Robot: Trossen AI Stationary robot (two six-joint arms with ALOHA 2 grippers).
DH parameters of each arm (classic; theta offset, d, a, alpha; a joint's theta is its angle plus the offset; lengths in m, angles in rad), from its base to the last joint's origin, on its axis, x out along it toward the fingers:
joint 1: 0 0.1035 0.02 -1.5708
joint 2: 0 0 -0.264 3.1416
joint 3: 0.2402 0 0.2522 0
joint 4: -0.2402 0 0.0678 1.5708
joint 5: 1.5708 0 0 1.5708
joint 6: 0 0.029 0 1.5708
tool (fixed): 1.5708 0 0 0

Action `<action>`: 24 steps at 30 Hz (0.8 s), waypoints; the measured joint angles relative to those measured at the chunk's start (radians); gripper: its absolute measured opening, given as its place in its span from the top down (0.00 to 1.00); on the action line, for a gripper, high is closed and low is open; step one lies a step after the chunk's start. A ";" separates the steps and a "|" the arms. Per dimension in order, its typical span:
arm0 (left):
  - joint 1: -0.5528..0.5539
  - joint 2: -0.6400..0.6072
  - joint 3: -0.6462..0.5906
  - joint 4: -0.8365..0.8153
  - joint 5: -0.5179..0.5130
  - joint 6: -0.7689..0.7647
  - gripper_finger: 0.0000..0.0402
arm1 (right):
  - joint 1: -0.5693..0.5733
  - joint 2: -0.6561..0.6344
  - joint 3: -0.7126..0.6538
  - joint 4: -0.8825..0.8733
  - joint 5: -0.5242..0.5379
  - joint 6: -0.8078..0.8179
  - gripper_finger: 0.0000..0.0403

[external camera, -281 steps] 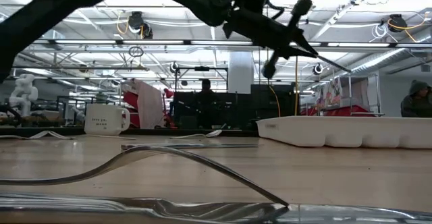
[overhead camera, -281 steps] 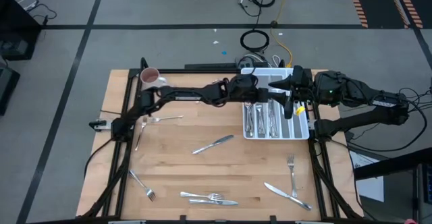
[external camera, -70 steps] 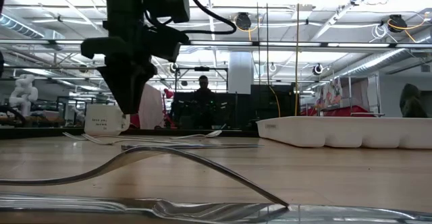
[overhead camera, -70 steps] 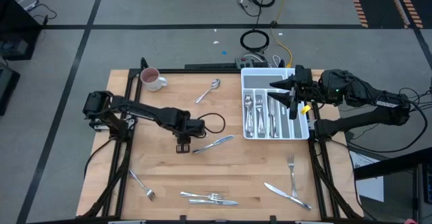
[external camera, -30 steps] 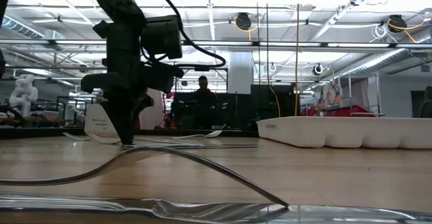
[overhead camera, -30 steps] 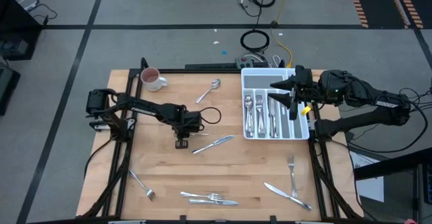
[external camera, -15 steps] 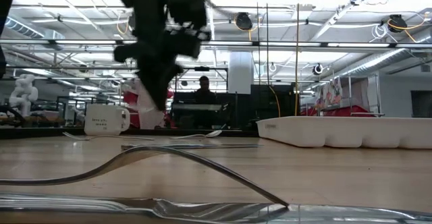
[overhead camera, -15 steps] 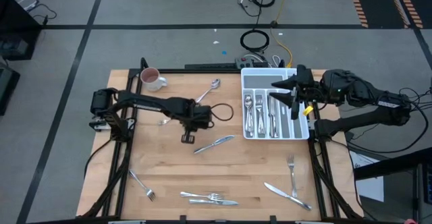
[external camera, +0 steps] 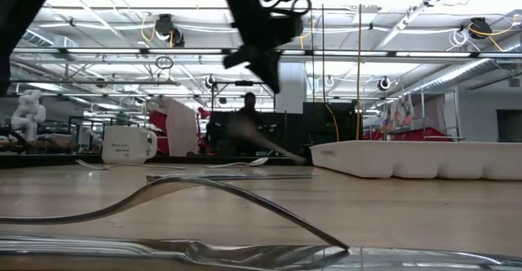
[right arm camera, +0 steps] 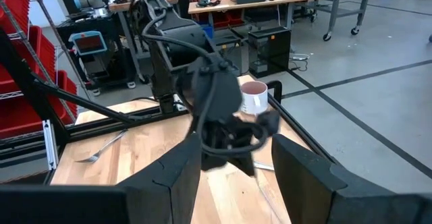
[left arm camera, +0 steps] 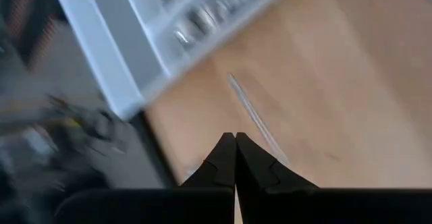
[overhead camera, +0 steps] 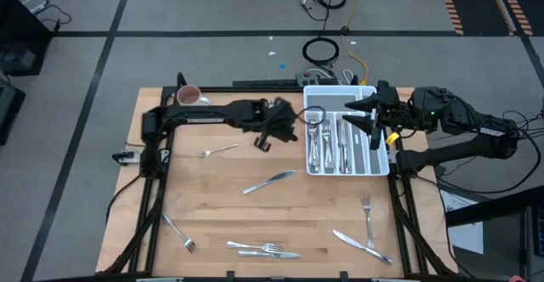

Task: Sort silverware
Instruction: Put the silver fork into the silverware tray

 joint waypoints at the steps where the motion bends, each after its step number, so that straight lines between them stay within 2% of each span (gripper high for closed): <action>1: 0.000 0.029 0.043 0.014 -0.002 0.049 1.00 | 0.000 0.000 0.000 0.000 0.000 0.000 0.58; 5: -0.001 0.140 0.208 0.041 0.024 0.124 1.00 | 0.000 0.000 0.000 0.000 0.000 0.005 0.58; 8: -0.001 0.190 0.284 -0.024 0.018 0.097 1.00 | 0.000 0.000 0.000 0.000 0.000 0.010 0.58; 14: 0.047 0.191 0.304 -0.270 0.119 -0.168 1.00 | 0.000 0.000 0.000 -0.021 0.021 0.031 0.58; 16: 0.062 0.184 0.304 -0.357 0.198 -0.340 1.00 | -0.003 0.012 0.000 -0.082 0.116 0.053 0.58; 18: 0.076 0.170 0.304 -0.425 0.335 -0.526 1.00 | -0.023 0.039 0.001 -0.202 0.244 0.065 0.58; 20: 0.082 0.151 0.303 -0.502 0.435 -0.654 1.00 | -0.062 0.084 0.001 -0.305 0.296 0.079 0.58; 24: 0.045 0.065 0.303 -0.559 0.441 -0.731 1.00 | -0.167 0.196 -0.001 -0.344 0.278 0.006 0.58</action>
